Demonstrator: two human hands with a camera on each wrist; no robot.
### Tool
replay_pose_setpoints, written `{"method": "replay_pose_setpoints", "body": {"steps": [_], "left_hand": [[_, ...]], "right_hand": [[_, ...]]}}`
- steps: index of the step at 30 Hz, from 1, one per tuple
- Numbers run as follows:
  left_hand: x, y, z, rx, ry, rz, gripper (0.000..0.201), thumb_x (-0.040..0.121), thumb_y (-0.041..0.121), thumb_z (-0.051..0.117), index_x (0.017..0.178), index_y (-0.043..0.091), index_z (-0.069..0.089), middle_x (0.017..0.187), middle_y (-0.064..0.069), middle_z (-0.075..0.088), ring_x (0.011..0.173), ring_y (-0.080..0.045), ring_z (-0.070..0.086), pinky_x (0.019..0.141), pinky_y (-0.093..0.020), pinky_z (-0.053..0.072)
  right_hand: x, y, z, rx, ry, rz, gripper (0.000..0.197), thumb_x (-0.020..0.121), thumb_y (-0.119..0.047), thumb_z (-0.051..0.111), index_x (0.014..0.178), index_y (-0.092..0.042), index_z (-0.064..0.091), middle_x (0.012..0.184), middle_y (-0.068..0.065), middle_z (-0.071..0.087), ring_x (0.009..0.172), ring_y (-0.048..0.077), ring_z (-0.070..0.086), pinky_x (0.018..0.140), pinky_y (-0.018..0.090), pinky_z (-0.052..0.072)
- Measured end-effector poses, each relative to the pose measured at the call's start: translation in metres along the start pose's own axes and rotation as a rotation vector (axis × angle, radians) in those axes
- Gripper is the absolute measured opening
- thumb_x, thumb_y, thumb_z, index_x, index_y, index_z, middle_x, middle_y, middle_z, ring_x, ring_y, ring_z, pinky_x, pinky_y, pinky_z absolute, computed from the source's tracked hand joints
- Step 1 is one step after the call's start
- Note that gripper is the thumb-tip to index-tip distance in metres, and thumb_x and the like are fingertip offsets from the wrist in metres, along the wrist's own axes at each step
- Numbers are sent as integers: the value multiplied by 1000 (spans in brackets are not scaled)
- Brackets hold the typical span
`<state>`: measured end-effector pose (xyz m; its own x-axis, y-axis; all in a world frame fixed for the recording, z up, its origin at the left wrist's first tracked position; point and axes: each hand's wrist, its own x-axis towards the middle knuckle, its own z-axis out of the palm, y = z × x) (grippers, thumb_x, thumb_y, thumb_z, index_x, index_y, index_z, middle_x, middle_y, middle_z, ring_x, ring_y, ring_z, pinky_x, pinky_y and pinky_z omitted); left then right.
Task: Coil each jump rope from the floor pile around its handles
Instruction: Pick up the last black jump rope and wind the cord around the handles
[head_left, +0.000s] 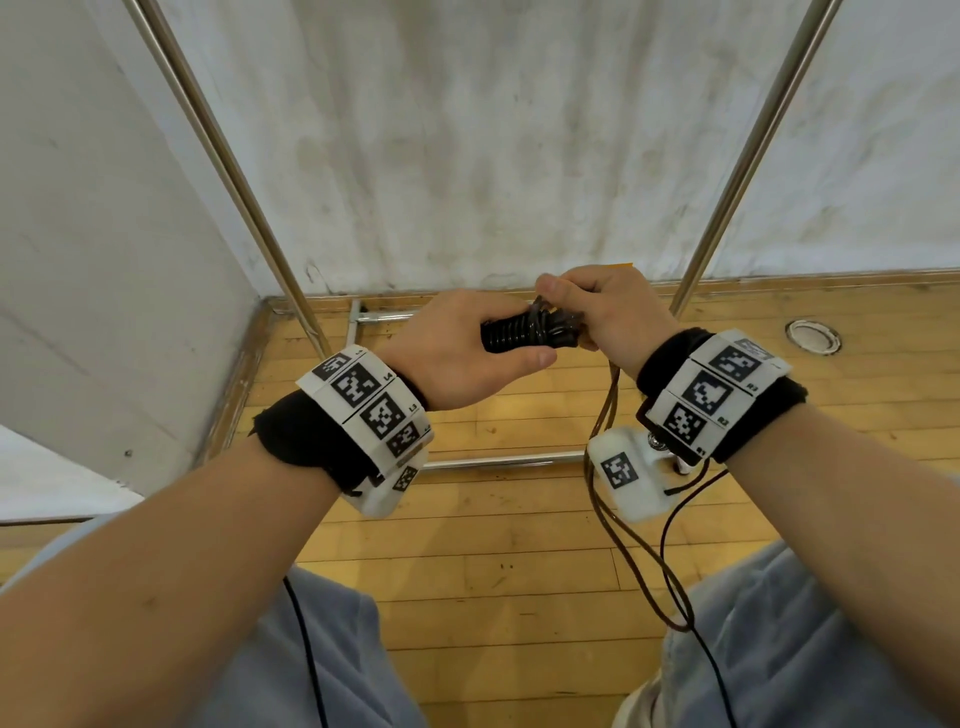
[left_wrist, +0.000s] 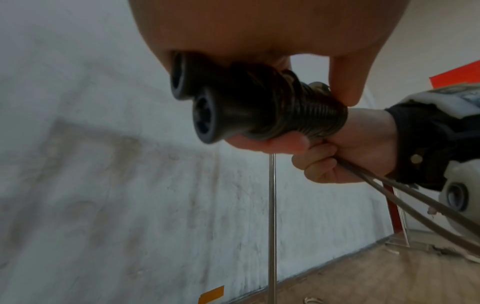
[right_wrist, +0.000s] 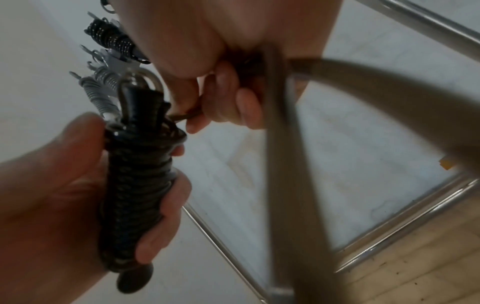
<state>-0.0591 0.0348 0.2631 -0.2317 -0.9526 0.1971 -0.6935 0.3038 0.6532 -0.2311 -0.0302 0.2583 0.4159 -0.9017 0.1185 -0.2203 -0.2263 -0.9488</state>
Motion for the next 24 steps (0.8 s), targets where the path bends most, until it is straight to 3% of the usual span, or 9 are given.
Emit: {"method": "replay_pose_setpoints", "body": {"steps": [3,6,8,11,14,18,22,24], "left_hand": [[-1,5,-3,-107,15,-27,21,83,44,67,99,31,70,72,8,66,55,-5,58,52,-19,47],[-1,11,-6,-250,46,-70,17,80,39,69,91,26,70,67,-2,66,52,-16,62,50,-30,52],[1,14,-5,-325,80,-103,20,80,39,68,91,23,67,67,-3,68,52,-17,64,47,-25,49],[4,14,-3,-406,110,-153,11,89,29,65,92,19,60,73,-7,69,55,-18,65,47,-21,46],[9,11,-6,-477,118,-204,16,92,28,60,100,14,55,78,-8,69,57,-19,65,48,-24,47],[15,9,-6,-379,150,-230,27,95,35,55,113,16,49,82,-5,68,58,-14,66,52,-27,50],[17,6,-5,-240,195,-222,26,95,40,53,110,19,52,77,0,68,54,-7,65,50,-26,52],[17,5,-3,-232,213,-232,24,94,39,54,107,19,51,76,0,68,54,-7,65,48,-21,50]], "right_hand": [[1,-1,3,58,-16,19,36,89,-40,59,66,-13,64,50,-2,45,43,12,36,41,20,33],[2,-1,7,155,-35,46,36,91,-36,57,61,-18,63,53,0,44,43,12,35,40,21,32],[2,-1,10,228,-31,60,38,95,-24,52,59,-23,65,52,-1,42,41,10,33,39,20,30],[3,-2,14,286,-16,62,38,96,-8,42,69,-22,64,45,-9,39,39,9,30,39,22,27],[0,-2,21,295,-6,67,32,99,-10,38,76,-21,58,45,-11,41,41,9,31,40,22,26],[-11,-1,33,24,-44,15,28,100,-13,36,78,-19,51,56,-3,44,44,10,37,44,25,32],[-16,3,38,-193,-96,22,23,100,-15,35,84,-21,50,61,-2,49,50,8,46,46,13,37],[-15,6,39,-271,-104,43,16,100,-16,36,94,-18,51,67,-4,50,61,14,50,55,19,43]]}}
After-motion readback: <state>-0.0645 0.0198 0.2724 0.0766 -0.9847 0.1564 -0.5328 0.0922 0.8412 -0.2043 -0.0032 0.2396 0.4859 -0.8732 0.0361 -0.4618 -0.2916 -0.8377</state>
